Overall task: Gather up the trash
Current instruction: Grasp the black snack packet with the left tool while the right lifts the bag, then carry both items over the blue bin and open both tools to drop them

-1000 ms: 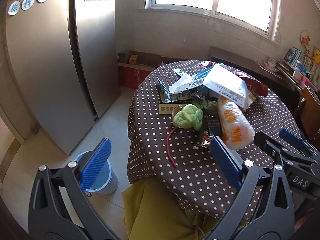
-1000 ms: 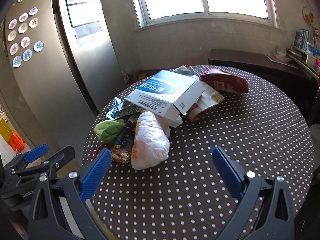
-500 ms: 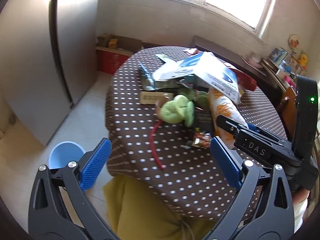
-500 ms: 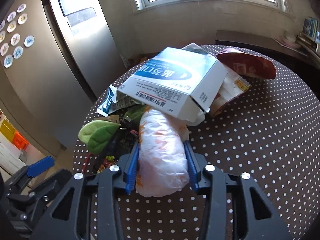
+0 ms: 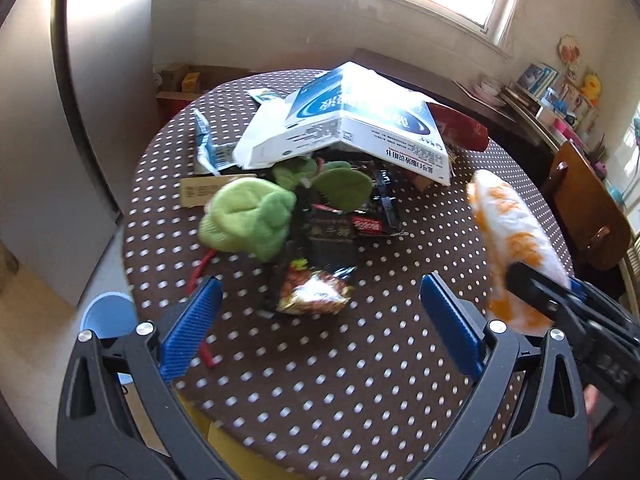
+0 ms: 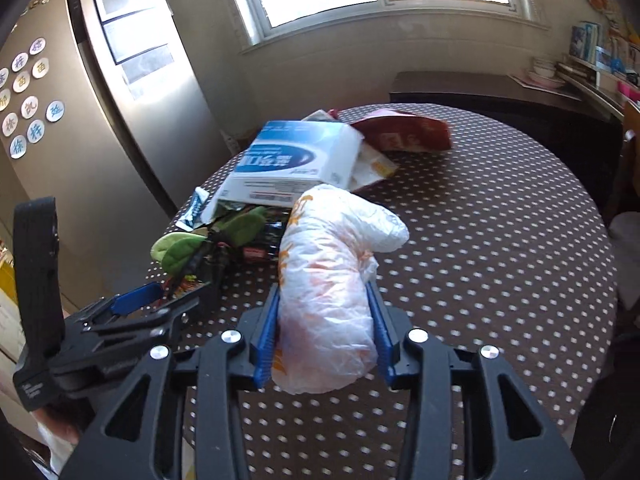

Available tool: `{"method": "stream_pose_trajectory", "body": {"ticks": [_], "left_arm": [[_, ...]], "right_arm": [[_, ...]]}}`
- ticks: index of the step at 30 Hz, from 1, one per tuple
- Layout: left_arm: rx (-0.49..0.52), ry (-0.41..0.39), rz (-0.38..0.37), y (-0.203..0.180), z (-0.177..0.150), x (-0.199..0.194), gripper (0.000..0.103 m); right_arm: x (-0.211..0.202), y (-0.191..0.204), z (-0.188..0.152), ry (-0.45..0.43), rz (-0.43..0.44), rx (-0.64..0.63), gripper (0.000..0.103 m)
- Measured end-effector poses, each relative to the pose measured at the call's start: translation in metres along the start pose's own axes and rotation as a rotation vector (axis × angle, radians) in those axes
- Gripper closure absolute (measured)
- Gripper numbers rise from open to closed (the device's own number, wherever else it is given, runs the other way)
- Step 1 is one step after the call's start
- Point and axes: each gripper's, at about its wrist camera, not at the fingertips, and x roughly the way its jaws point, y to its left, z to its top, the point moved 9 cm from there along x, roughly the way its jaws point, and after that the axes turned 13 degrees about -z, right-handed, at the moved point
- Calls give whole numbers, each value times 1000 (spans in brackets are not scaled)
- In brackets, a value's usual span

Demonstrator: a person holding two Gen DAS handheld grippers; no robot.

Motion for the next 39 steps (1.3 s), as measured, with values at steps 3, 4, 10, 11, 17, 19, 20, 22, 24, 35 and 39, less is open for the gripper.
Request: {"method": "stream_pose_trajectory", "body": {"ticks": [3, 4, 10, 11, 17, 19, 20, 22, 24, 35, 39], "left_arm": [[23, 20, 40, -3, -1, 15, 39], [29, 31, 66, -1, -2, 18, 51], [23, 21, 29, -9, -4, 13, 70], [29, 21, 29, -10, -5, 12, 70], [-22, 14, -12, -6, -12, -2, 70], [-18, -4, -2, -6, -14, -10, 70], [-19, -6, -5, -7, -14, -12, 70], [-28, -18, -19, -8, -14, -21, 70], [-20, -40, -11, -6, -14, -32, 70], [-96, -189, 128, 48, -12, -111, 70], [-156, -220, 190, 81, -19, -137, 70]], "right_arm": [[-7, -18, -6, 7, -24, 36, 62], [-7, -24, -7, 12, -31, 49, 62], [-11, -39, -5, -7, -34, 67, 62], [-14, -40, -6, -15, -33, 65, 62], [-22, -30, 4, -60, -15, 39, 62], [-26, -24, 8, -78, -6, 23, 62], [-27, -20, 10, -86, 0, 16, 62], [-30, -11, 14, -100, 17, 5, 62], [-32, 0, 19, -114, 38, -13, 62], [-34, 103, 32, -139, 214, -144, 62], [-34, 150, 28, -125, 292, -193, 62]]}}
